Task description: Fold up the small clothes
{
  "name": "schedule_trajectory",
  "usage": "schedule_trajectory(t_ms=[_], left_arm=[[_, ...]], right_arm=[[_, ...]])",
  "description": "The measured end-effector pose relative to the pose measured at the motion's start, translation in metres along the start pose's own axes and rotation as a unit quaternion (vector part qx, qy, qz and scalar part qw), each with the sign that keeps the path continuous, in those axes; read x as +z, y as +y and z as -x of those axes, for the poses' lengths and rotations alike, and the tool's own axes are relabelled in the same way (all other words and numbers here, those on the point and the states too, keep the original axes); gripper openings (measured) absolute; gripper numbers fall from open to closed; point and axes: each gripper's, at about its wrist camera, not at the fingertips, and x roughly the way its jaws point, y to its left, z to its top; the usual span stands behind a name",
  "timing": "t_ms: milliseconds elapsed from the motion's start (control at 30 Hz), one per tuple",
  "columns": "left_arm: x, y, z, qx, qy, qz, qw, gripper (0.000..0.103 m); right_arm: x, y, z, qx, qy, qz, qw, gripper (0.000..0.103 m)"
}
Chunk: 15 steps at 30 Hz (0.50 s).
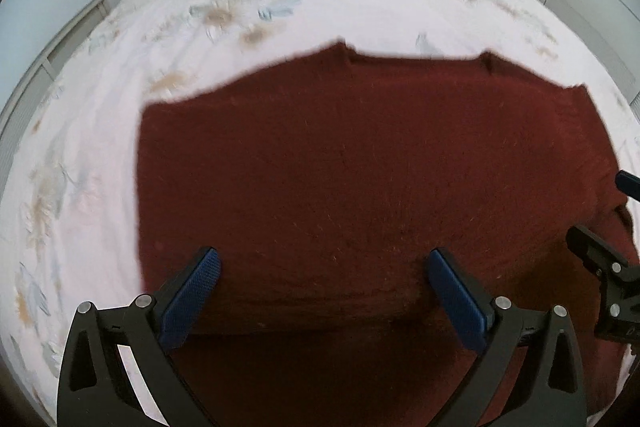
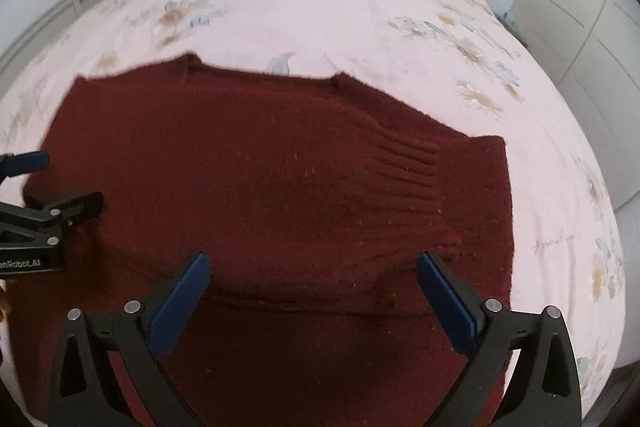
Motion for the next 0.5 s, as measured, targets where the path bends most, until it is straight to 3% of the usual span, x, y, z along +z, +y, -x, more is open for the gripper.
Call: schedule_trajectory(t_ms=[100, 233, 433, 500], left_arm=[[-0.005, 0.009, -0.005, -0.002, -0.001, 0.004, 1.0000, 0.102], [-0.011, 0.025, -0.003, 0.002, -0.007, 0.008, 0.9999, 0.102], [-0.024, 0.060, -0.006, -0.035, 0.004, 0.038, 0.9987, 0.102], [-0.025, 0.061, -0.007, -0.040, 0.009, 0.040, 0.9984, 0.102]], right_arm=[[-0.005, -0.006, -0.019, -0.009, 0.018, 0.001, 1.000, 0.102], [-0.010, -0.033, -0.030, 0.012, 0.030, -0.040, 0.999, 0.102], [-0.020, -0.067, -0.033, -0.017, 0.042, -0.054, 0.998, 0.102], [-0.025, -0.075, -0.034, -0.008, 0.041, -0.057, 0.997, 0.102]])
